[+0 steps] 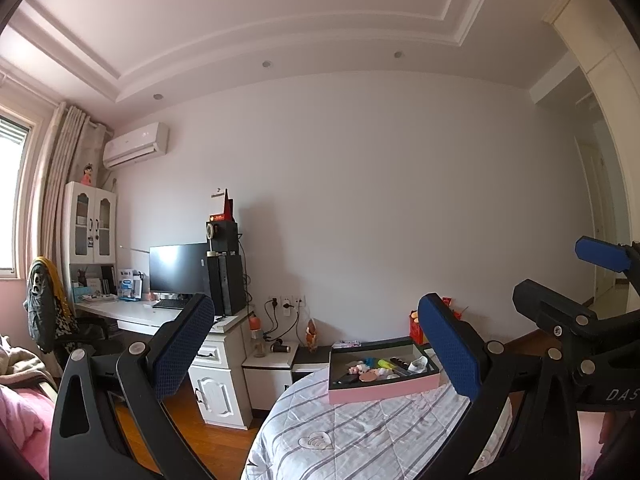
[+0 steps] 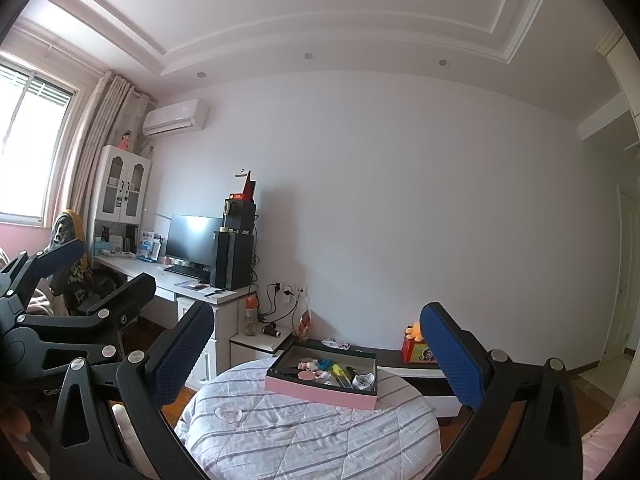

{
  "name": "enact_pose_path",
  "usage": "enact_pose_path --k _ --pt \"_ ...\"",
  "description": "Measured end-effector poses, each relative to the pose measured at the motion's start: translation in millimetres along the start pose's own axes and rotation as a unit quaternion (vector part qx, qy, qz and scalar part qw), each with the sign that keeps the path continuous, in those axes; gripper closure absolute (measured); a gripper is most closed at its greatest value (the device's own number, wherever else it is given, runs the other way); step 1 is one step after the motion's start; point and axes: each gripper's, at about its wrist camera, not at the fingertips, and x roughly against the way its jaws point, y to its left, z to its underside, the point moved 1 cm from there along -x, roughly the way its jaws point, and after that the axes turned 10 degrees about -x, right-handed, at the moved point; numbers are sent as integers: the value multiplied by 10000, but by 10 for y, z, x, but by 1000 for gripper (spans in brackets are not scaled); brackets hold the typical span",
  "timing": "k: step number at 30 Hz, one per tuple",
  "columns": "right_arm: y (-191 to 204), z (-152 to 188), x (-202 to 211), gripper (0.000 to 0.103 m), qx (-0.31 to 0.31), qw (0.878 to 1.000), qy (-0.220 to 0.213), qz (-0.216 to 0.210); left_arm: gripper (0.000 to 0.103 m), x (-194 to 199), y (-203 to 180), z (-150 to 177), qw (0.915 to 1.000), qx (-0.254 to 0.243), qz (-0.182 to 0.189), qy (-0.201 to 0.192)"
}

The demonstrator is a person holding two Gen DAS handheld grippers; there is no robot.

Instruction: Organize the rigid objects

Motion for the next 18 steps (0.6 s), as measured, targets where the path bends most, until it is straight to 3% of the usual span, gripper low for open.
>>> enact_pose_path --k 18 --pt "-50 58 -32 0 -78 9998 148 82 0 -49 -7 103 9998 -6 162 76"
